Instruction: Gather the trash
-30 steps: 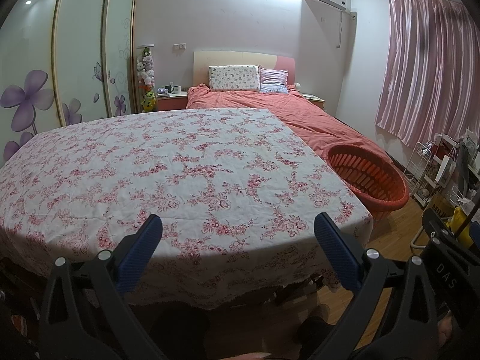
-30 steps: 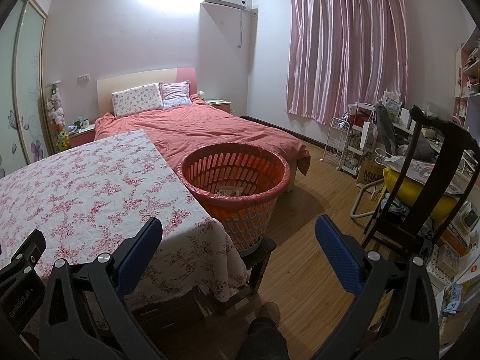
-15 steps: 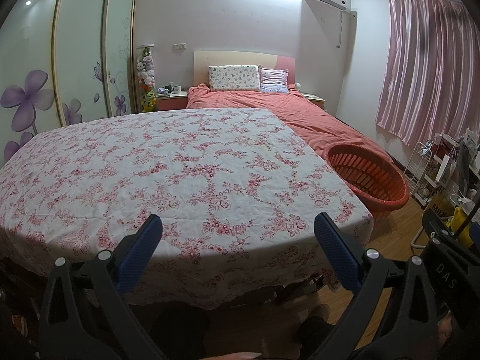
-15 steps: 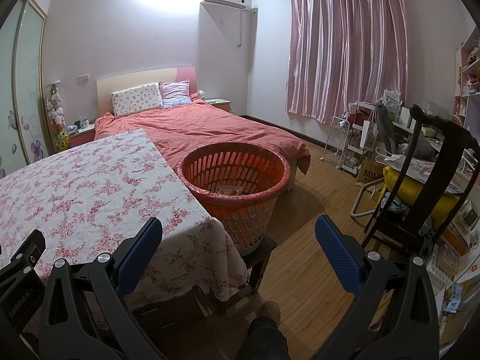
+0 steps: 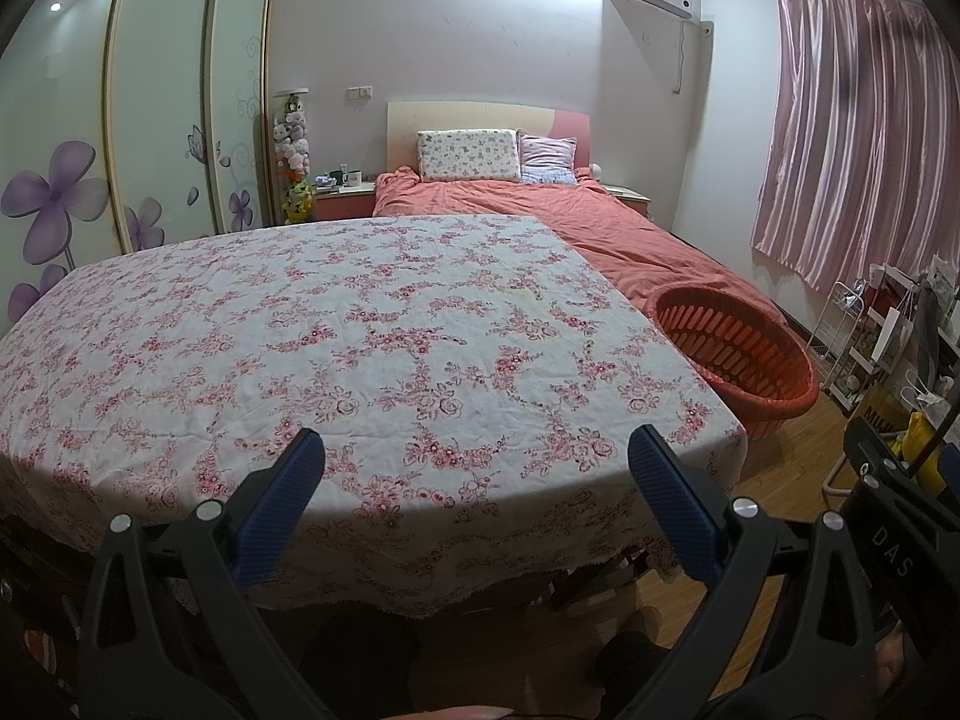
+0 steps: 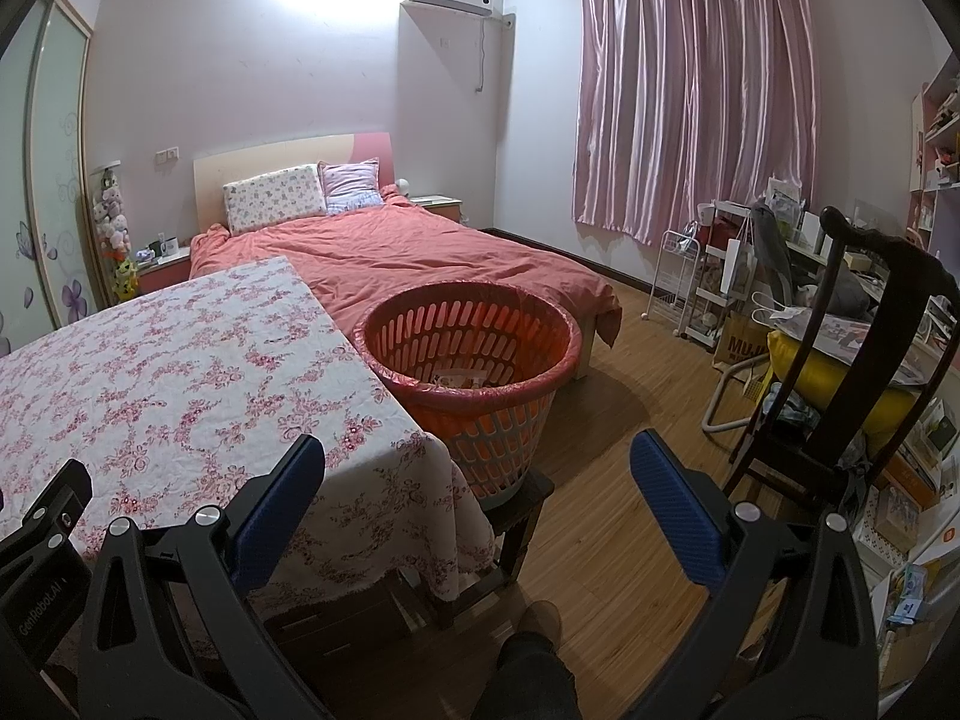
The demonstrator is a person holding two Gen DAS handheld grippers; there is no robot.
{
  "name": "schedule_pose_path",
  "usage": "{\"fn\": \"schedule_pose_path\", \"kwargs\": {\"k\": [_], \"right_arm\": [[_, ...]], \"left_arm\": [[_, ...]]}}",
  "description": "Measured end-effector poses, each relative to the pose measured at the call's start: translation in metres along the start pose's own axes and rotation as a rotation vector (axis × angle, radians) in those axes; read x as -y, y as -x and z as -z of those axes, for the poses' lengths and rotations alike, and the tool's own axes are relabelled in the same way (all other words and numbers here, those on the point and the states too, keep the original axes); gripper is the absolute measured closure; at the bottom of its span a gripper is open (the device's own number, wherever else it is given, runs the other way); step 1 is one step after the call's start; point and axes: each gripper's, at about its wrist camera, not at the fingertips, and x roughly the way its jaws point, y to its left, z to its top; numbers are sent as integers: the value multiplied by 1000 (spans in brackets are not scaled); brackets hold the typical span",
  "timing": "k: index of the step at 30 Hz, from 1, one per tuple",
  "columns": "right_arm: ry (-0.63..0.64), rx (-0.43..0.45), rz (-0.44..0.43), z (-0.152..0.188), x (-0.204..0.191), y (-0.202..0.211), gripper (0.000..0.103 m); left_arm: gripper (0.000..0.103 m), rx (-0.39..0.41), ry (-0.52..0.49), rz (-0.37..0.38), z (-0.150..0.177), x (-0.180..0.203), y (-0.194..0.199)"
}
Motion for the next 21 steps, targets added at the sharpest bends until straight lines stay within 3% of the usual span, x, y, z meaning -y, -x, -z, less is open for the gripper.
{"fn": "schedule_pose_path", "kwargs": {"k": [21], "right_arm": [[-1, -2, -1, 0, 1, 0, 2]], "left_arm": [[4, -3, -1, -2, 2, 0, 0]]}}
